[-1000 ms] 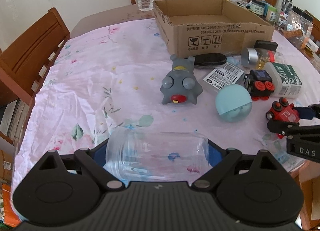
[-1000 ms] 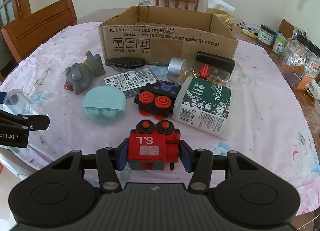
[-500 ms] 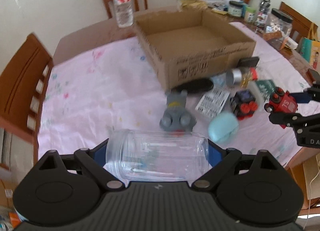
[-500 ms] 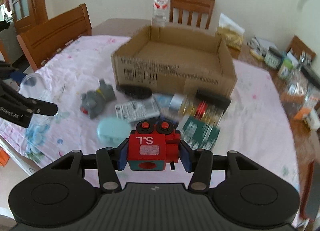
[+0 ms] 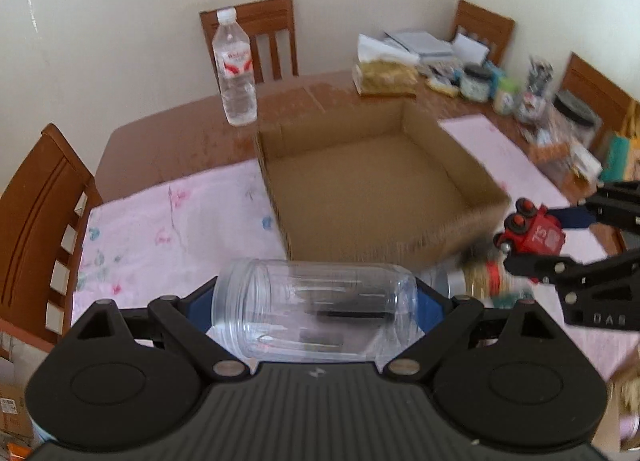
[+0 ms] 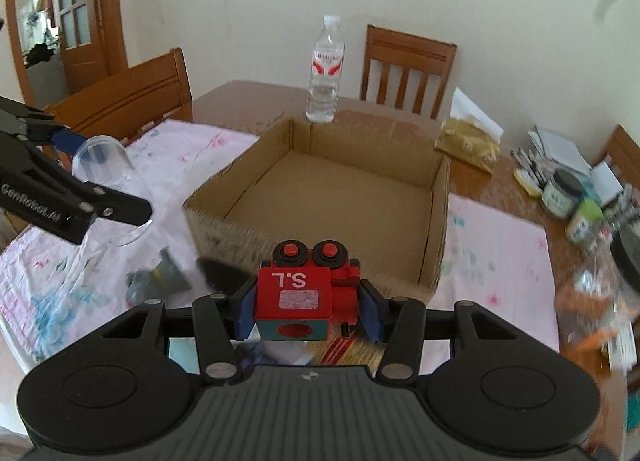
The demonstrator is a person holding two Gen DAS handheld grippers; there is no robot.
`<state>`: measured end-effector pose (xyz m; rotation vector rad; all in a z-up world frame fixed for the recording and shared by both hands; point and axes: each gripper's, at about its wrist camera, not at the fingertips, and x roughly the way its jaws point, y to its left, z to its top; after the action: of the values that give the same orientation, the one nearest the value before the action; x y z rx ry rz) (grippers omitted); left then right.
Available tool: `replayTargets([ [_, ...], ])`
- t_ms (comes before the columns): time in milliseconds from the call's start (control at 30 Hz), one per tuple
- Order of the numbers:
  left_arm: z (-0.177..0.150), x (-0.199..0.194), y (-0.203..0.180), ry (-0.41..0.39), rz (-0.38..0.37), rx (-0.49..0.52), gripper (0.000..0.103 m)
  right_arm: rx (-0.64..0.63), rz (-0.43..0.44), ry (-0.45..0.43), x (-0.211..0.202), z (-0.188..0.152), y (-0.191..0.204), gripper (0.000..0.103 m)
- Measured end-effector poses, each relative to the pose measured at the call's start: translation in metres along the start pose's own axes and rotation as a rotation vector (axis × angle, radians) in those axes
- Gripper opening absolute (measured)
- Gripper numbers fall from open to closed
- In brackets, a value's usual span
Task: Organize rigid objects
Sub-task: 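Lower the jar into the cardboard box and open the left tool while the right tool carries the train over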
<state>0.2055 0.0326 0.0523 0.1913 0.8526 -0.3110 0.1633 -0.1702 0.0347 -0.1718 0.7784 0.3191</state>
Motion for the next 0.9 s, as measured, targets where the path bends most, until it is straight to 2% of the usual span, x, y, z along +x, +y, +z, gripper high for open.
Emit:
replayTargets([
  [233,0.057,0.038,-0.007,-0.021,0.037,-0.038,0.093,-0.027,0.034,-0.022,0.021,0.031,-0.042,0.056],
  [433,0.094,0.090,-0.016,0.012,0.048,-0.020,0.093,-0.022,0.040,-0.024,0.039,0.048,-0.073,0.056],
  [700,0.122,0.150,-0.016,0.053,0.093,-0.035,0.093,-0.015,0.045,-0.018,0.060,0.061,-0.099,0.056],
  [900,0.136,0.165,-0.007,0.013,0.119,-0.117,0.096,-0.020,0.050,-0.013,0.073,0.068,-0.107,0.056],
])
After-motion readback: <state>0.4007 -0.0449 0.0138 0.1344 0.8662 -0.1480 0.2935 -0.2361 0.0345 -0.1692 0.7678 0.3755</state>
